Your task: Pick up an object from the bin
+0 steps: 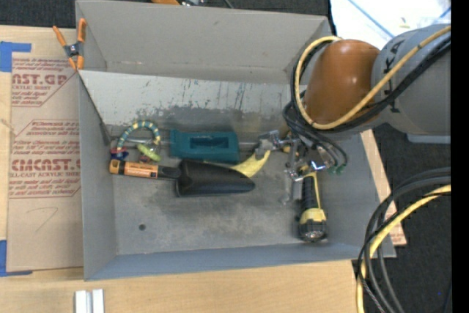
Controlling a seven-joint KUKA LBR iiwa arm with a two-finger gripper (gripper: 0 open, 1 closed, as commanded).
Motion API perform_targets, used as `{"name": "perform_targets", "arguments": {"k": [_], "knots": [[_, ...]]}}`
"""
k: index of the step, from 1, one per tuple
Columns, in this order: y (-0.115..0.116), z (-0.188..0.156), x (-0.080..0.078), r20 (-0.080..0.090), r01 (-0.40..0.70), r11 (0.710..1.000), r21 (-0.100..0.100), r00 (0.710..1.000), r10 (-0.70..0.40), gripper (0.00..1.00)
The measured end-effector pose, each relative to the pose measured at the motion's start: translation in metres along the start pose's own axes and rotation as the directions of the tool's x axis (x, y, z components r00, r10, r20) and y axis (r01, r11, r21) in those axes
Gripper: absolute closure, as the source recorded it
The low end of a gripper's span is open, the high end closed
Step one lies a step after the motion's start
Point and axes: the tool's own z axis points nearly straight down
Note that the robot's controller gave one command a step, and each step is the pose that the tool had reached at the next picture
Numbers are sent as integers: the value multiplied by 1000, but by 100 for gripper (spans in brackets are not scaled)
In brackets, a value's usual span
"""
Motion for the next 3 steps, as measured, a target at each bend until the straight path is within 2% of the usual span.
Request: {"name": "perform_targets", "arguments": {"k": [1,2,3], "knots": [[28,-29,-31,11,-6,1000,2,1000,5,0],[14,7,-34,-3,136,991,-2,991,-136,0],[20,59,-36,9,186,983,7,982,-186,0]]}}
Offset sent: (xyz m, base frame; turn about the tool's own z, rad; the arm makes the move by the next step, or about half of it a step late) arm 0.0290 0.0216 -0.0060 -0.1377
